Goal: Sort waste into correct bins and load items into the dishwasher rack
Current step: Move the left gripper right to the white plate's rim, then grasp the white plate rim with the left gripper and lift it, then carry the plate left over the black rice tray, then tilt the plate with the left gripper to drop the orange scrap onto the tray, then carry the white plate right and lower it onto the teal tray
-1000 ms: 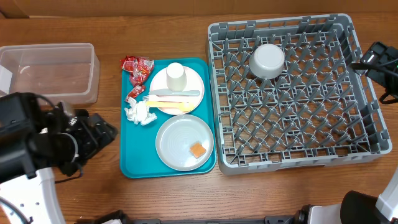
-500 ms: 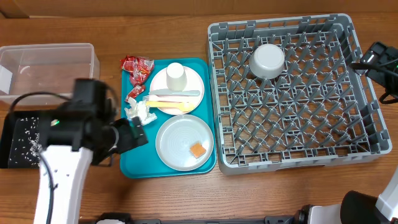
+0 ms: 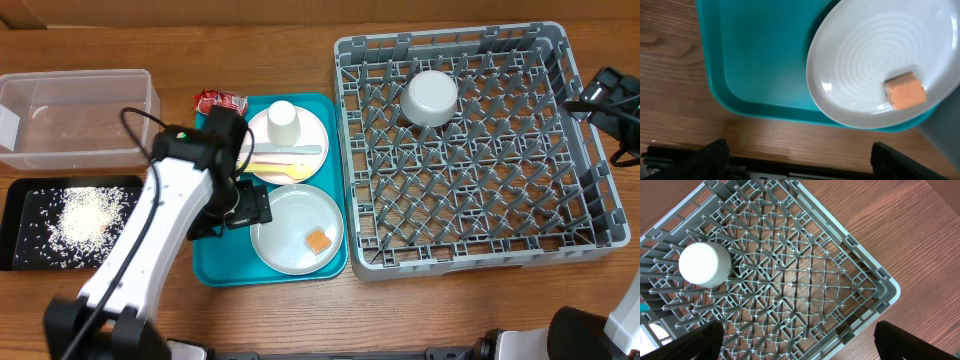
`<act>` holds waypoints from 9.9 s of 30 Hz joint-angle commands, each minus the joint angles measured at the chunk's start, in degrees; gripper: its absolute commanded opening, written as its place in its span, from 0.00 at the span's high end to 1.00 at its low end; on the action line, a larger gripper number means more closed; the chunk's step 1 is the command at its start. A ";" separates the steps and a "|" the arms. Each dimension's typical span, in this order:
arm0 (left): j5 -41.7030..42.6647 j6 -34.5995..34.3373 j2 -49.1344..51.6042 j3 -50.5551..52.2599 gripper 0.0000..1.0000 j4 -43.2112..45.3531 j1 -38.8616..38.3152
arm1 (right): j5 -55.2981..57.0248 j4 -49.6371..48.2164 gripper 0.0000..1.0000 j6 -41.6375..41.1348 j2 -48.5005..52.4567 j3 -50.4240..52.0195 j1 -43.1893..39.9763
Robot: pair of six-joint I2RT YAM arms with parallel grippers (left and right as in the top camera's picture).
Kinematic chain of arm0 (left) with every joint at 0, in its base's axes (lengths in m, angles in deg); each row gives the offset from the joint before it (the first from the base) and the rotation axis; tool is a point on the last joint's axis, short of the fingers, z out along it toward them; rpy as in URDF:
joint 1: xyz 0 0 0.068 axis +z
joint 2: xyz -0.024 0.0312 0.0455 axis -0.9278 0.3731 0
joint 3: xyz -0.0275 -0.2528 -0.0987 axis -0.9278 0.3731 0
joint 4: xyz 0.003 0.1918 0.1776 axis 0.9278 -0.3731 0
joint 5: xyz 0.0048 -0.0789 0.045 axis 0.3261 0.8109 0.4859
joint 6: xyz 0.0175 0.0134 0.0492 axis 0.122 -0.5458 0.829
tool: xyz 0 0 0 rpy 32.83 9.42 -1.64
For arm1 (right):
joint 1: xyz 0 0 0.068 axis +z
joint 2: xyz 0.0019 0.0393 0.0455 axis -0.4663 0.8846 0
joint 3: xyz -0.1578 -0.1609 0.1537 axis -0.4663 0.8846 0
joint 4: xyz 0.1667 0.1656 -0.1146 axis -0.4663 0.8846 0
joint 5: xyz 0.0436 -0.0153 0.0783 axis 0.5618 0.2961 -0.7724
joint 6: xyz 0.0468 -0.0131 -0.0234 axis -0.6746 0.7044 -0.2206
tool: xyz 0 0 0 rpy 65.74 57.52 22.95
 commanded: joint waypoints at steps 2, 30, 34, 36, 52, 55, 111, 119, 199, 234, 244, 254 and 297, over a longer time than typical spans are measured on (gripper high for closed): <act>-1.01 1.20 5.40 0.55 0.11 1.38 -0.39 | 0.81 -0.22 0.00 0.15 -0.07 0.22 0.09; 1.38 8.00 19.28 6.01 0.35 16.31 -1.40 | 0.83 -0.22 0.00 0.15 -0.07 0.22 0.09; 1.38 8.11 19.28 9.38 0.37 19.52 -1.40 | 0.81 -0.22 0.00 0.15 -0.07 0.22 0.09; 1.31 8.33 19.28 10.03 0.38 20.00 -1.40 | 0.81 -0.22 0.00 0.15 -0.07 0.22 0.09; 0.46 8.28 19.15 9.77 0.96 17.44 -1.33 | 0.81 -0.22 0.00 0.15 -0.07 0.22 0.09; 0.48 8.31 18.91 9.07 0.96 16.09 -1.33 | 0.81 -0.22 0.00 0.15 -0.07 0.22 0.09; 3.67 15.72 -0.85 -17.51 0.96 -9.46 42.66 | 0.83 -0.22 0.00 0.15 -0.07 0.22 0.09; 4.04 14.14 -0.66 -17.51 0.96 -7.43 54.16 | 0.81 -0.22 0.00 0.15 -0.07 0.22 0.09; -50.45 2.80 4.44 -17.49 0.96 2.60 48.19 | 0.81 -0.22 0.00 0.15 -0.07 0.22 0.09; -57.59 6.67 4.76 -17.29 0.96 6.12 44.24 | 0.83 -0.22 0.00 0.15 -0.07 0.22 0.09; -60.35 9.81 5.14 -16.85 0.96 7.50 41.99 | 0.81 -0.22 0.00 0.15 -0.07 0.22 0.09; -55.49 9.79 4.90 -16.85 0.96 5.81 41.79 | 0.81 -0.22 0.00 0.15 -0.07 0.22 0.09; 16.81 16.37 1.11 -21.29 0.96 -13.88 17.92 | 0.83 -0.22 0.00 0.15 -0.07 0.22 0.09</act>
